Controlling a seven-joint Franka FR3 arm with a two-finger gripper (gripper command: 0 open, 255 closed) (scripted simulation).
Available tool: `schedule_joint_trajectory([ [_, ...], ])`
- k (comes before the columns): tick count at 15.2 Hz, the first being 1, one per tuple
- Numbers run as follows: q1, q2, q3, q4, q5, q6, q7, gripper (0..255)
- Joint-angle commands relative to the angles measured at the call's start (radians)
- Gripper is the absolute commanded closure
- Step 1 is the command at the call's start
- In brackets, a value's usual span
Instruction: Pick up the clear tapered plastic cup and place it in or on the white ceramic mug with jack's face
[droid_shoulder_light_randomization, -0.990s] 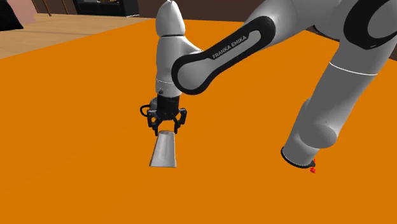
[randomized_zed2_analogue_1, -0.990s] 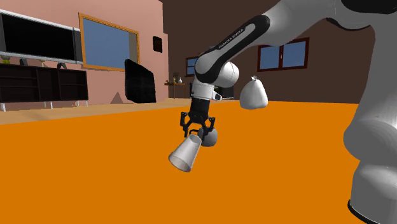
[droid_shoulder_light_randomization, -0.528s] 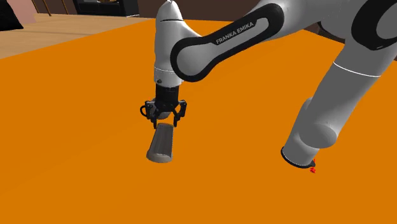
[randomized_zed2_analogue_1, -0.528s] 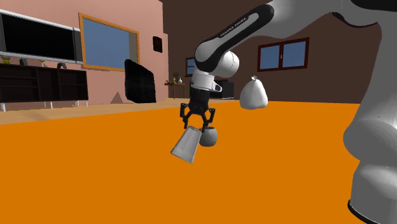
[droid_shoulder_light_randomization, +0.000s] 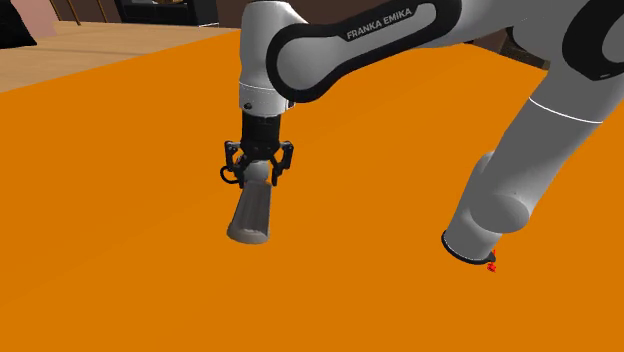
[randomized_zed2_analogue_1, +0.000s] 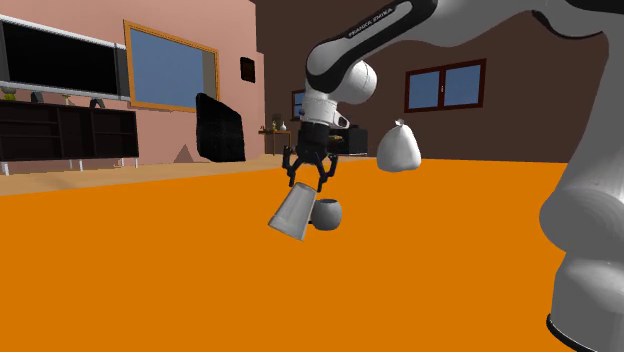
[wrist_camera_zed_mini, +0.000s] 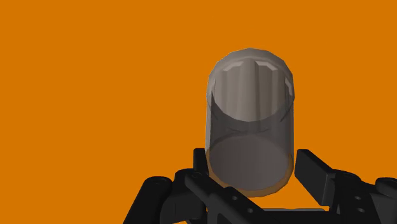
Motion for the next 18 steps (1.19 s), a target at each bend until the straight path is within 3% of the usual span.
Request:
schedule_joint_trajectory([
  [1, -0.002, -0.006, -0.003, 0.023, 0.000, -0.028, 0.001, 255],
  [9, -0.058, 0.115, -0.058, 0.174, -0.056, -0.084, -0.078, 255],
  [18, -0.116, 0.350, -0.123, 0.470, -0.139, -0.178, -0.175, 255],
])
